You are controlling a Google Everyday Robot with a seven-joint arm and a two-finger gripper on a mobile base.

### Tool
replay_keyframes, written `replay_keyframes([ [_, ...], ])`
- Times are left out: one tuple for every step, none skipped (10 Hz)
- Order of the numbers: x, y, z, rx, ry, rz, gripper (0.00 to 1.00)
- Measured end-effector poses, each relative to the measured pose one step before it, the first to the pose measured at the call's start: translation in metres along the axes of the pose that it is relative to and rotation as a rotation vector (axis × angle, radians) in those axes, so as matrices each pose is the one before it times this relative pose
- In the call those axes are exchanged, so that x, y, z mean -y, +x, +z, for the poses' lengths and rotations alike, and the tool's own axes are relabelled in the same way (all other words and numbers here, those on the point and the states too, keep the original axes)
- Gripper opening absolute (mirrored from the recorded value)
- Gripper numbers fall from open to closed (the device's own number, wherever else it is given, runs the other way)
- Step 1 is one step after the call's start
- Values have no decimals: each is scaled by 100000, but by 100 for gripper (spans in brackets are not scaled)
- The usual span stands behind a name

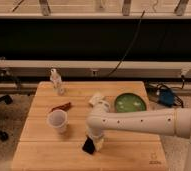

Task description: Place the eraser in the ceramic cup

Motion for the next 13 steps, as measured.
replay_keyframes([
  [20,-136,-10,-713,-1106,-411,38],
  [-29,-69,-53,-925,-896,-309,26],
  [-48,-124,-212,-647,-636,-149,16],
  [-89,-257,-372,-518,-736,-160,7],
  [-25,-382,-584,-242,-10,-95,1],
  [-40,-462,-843,-280,587,-78,0],
  [-6,-304,-940,-412,822,57,0],
  [-38,-315,-1785,-1181,1321,12,0],
  [111,-179,-1703,-1118,1702,17,0],
  [124,-60,-2042,-1525,1787,-105,0],
  [203,-22,-2387,-1778,2123,-669,0],
  [130,-4,-1029,-679,1003,-353,0],
  [279,73,-1964,-1436,2016,-672,0],
])
